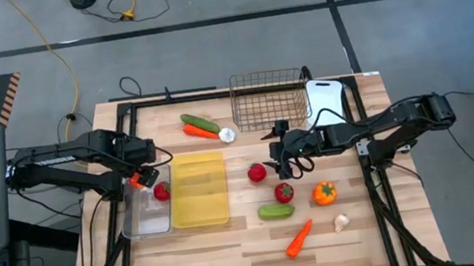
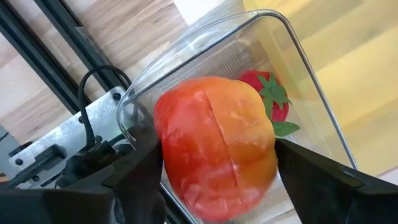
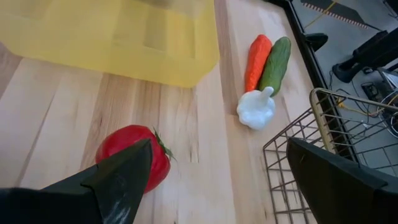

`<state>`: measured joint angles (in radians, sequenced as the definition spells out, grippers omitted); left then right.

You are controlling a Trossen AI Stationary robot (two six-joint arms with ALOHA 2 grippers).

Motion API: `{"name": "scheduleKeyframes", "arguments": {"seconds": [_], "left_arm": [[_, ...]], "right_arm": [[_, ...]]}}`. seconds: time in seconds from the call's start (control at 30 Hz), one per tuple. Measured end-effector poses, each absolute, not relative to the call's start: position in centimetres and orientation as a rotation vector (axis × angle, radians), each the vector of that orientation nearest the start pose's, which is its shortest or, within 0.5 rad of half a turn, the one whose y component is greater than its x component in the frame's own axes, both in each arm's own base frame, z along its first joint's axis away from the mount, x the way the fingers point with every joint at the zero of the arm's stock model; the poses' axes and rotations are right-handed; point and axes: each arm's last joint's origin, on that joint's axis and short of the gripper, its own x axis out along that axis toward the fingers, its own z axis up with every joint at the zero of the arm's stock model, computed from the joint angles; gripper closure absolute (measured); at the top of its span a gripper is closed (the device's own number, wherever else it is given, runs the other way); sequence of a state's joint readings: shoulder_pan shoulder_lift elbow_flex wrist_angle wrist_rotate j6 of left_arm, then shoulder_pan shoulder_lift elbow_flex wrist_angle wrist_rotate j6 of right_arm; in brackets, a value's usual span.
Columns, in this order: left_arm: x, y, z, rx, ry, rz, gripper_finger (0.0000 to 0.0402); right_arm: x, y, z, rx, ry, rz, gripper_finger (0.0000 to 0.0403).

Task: Sort produce into baskets
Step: Put the left orange tomato into the transparent bin, then put the top red tomato into the transparent bin

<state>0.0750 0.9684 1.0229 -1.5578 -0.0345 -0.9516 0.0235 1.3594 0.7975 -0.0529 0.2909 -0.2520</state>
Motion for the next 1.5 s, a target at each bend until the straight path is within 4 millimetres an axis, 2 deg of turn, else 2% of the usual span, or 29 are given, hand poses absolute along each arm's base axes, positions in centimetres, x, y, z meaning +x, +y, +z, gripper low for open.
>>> {"name": "scheduleKeyframes", "arguments": {"seconds": [0.2, 0.53, 0.77, 0.97, 1.3, 1.5], "left_arm": [[11.8, 1.0, 29.8, -0.789, 1.341, 0.793, 0.0084], [12.1, 1.0, 29.8, -0.789, 1.314, 0.781, 0.0081], [12.9, 1.1, 29.9, -0.791, 1.236, 0.726, 0.0081], [13.4, 1.1, 30.0, -0.793, 1.189, 0.714, 0.0081], [13.6, 1.4, 30.1, -0.753, 1.139, 0.755, 0.0081], [13.6, 1.4, 30.1, -0.751, 1.137, 0.757, 0.0081]], "right_arm": [[28.2, -0.2, 22.7, -0.339, 0.64, -0.18, 0.0007], [28.2, 0.0, 22.7, -0.323, 0.636, -0.174, 0.0007], [28.2, 0.1, 22.6, -0.041, 0.609, -0.256, 0.0007], [28.1, 0.4, 22.3, 0.171, 0.62, -0.247, 0.0007], [28.0, 0.8, 22.1, 0.29, 0.631, -0.28, 0.0007], [29.5, 1.8, 20.2, 0.28, 0.635, -0.259, 0.0007]]}}
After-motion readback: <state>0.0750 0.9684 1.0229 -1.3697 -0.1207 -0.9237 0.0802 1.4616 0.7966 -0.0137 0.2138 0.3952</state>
